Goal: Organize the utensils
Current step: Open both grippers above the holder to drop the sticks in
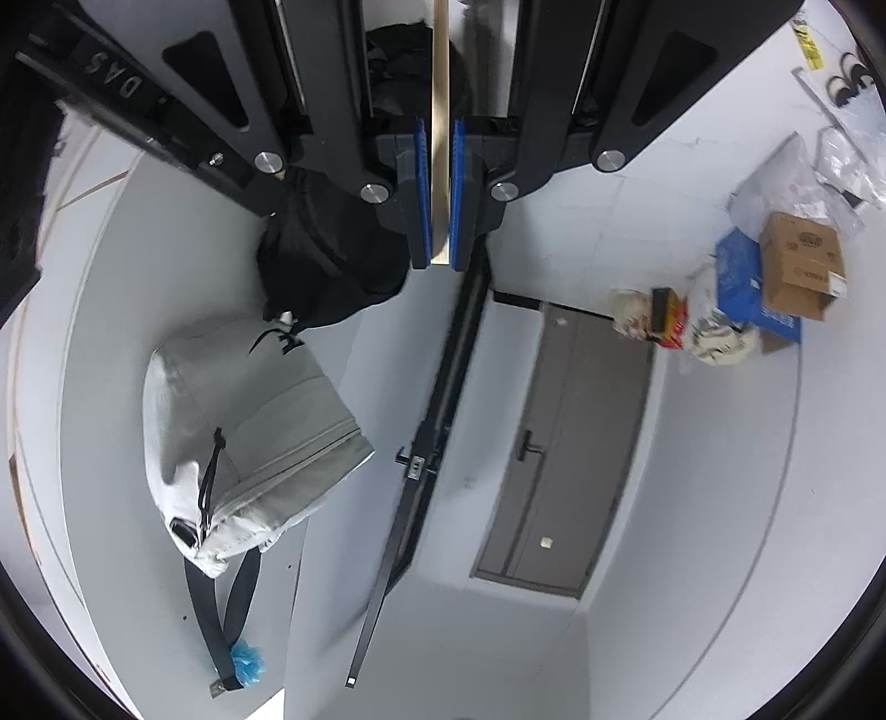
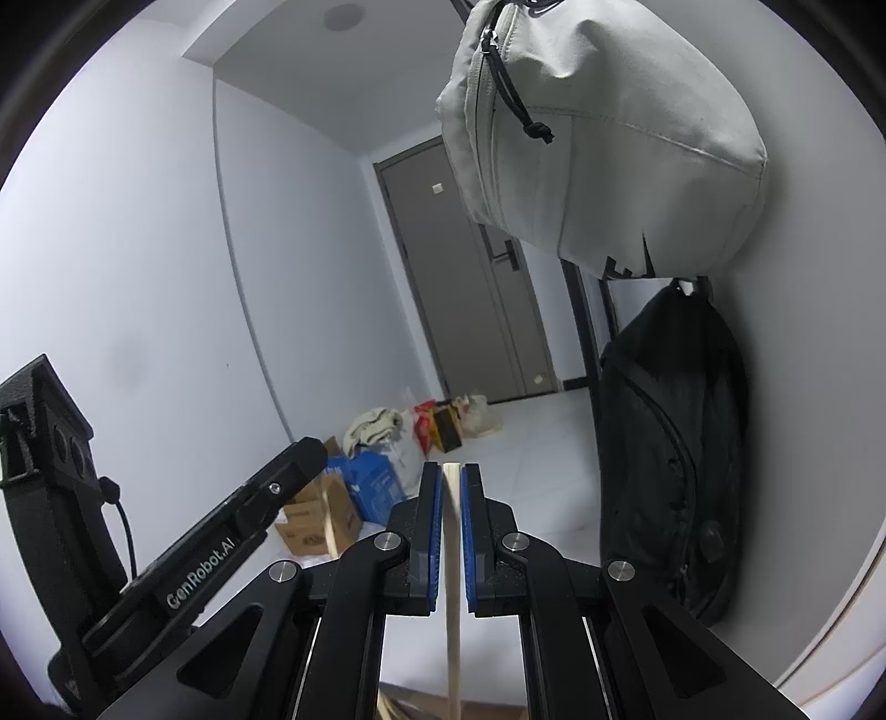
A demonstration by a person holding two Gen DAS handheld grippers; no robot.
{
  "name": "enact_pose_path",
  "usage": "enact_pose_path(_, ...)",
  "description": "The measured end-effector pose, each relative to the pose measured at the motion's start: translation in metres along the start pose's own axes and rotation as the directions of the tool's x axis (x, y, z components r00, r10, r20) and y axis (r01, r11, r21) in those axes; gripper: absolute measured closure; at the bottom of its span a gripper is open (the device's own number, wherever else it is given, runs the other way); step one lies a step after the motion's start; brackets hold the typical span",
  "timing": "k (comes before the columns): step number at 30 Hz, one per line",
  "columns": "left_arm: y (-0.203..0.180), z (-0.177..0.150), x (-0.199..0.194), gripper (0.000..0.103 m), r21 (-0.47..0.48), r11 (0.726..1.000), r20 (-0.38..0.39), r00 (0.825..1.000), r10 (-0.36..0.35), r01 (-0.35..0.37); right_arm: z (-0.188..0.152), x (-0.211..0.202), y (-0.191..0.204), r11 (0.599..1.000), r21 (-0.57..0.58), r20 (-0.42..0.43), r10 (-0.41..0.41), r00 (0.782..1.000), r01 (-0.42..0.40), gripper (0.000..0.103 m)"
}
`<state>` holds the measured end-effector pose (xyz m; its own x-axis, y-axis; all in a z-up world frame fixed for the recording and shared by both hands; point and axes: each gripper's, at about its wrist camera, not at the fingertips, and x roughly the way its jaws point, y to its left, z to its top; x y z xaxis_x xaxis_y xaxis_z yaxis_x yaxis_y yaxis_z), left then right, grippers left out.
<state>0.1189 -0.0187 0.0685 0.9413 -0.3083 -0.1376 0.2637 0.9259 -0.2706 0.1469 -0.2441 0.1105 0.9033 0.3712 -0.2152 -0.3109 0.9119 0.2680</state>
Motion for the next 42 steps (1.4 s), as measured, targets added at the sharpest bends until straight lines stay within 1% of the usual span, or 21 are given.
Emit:
enact_pose_path(4,0.0,-0.008,0.002,0.101,0.004,1.0,-0.01,1.0,0.006,-0.006,-0.002,-0.001,0.0,1.0,0.001,0.001,0.005,1.0,-0.005,0.097)
enact_pose_path(9,0.008,-0.011,0.007,0.101,-0.028,1.0,-0.038,0.999,0.01,-0.011,-0.006,-0.001,-0.002,1.0,-0.009,0.004,0.012,1.0,-0.012,0.097)
enact_pose_path(13,0.009,-0.013,0.006,0.101,-0.028,1.0,-0.053,0.999,0.002,-0.003,-0.009,-0.003,-0.001,1.0,-0.013,-0.002,0.018,1.0,-0.018,0.097)
enact_pose_path(18,0.008,-0.019,0.001,0.101,-0.023,0.999,-0.074,0.997,-0.028,0.026,-0.017,-0.009,-0.002,1.0,-0.011,-0.03,0.022,0.999,-0.022,0.097)
enact_pose_path(20,0.009,-0.02,0.0,0.101,-0.031,0.999,-0.094,0.995,-0.041,0.038,-0.022,-0.013,-0.003,1.0,-0.004,-0.045,0.02,0.999,-0.021,0.097)
enact_pose_path(24,0.01,-0.019,-0.002,0.101,-0.046,0.997,-0.138,0.988,-0.073,0.068,-0.033,-0.019,-0.005,1.0,0.011,-0.082,0.024,0.996,-0.023,0.097)
enact_pose_path(27,0.01,-0.018,-0.003,0.101,-0.06,0.994,-0.176,0.979,-0.103,0.094,-0.039,-0.024,-0.004,1.0,0.014,-0.109,0.027,0.994,-0.025,0.097)
enact_pose_path(28,0.011,-0.017,-0.002,0.101,-0.07,0.992,-0.191,0.974,-0.118,0.106,-0.04,-0.024,-0.005,0.999,0.021,-0.122,0.034,0.992,-0.032,0.097)
enact_pose_path(31,0.009,-0.016,0.002,0.101,-0.073,0.986,-0.254,0.953,-0.165,0.151,-0.043,-0.022,-0.004,0.999,0.023,-0.145,0.046,0.988,-0.044,0.097)
enact_pose_path(32,0.006,-0.016,0.005,0.101,-0.067,0.983,-0.287,0.941,-0.181,0.169,-0.043,-0.021,-0.005,0.998,0.03,-0.157,0.051,0.986,-0.047,0.097)
enact_pose_path(34,0.002,-0.016,0.007,0.101,-0.05,0.982,-0.341,0.921,-0.189,0.183,-0.044,-0.021,-0.005,0.997,0.044,-0.176,0.062,0.982,-0.056,0.097)
enact_pose_path(35,-0.001,-0.016,0.008,0.1,-0.055,0.976,-0.371,0.903,-0.217,0.212,-0.044,-0.021,-0.005,0.997,0.051,-0.182,0.064,0.981,-0.056,0.095)
enact_pose_path(36,-0.002,-0.016,0.008,0.1,-0.056,0.973,-0.391,0.892,-0.227,0.223,-0.044,-0.023,-0.006,0.997,0.057,-0.182,0.067,0.981,-0.058,0.094)
enact_pose_path(37,-0.005,-0.016,0.009,0.099,-0.049,0.974,-0.413,0.883,-0.223,0.223,-0.043,-0.026,-0.007,0.996,0.058,-0.179,0.074,0.981,-0.064,0.094)
enact_pose_path(38,-0.006,-0.016,0.01,0.099,-0.054,0.973,-0.44,0.869,-0.226,0.226,-0.042,-0.031,-0.006,0.997,0.048,-0.168,0.065,0.984,-0.058,0.093)
enact_pose_path(39,-0.005,-0.016,0.01,0.099,-0.066,0.973,-0.455,0.861,-0.228,0.222,-0.04,-0.036,-0.007,0.998,0.044,-0.157,0.059,0.986,-0.053,0.091)
enact_pose_path(40,-0.004,-0.016,0.01,0.099,-0.078,0.974,-0.463,0.858,-0.223,0.211,-0.038,-0.041,-0.009,0.997,0.054,-0.147,0.067,0.987,-0.06,0.086)
enact_pose_path(41,-0.003,-0.015,0.009,0.097,-0.087,0.977,-0.467,0.858,-0.214,0.196,-0.036,-0.047,-0.011,0.995,0.068,-0.138,0.078,0.987,-0.069,0.079)
enact_pose_path(42,-0.001,-0.014,0.006,0.093,-0.086,0.98,-0.465,0.863,-0.2,0.18,-0.035,-0.053,-0.012,0.995,0.073,-0.13,0.079,0.988,-0.07,0.073)
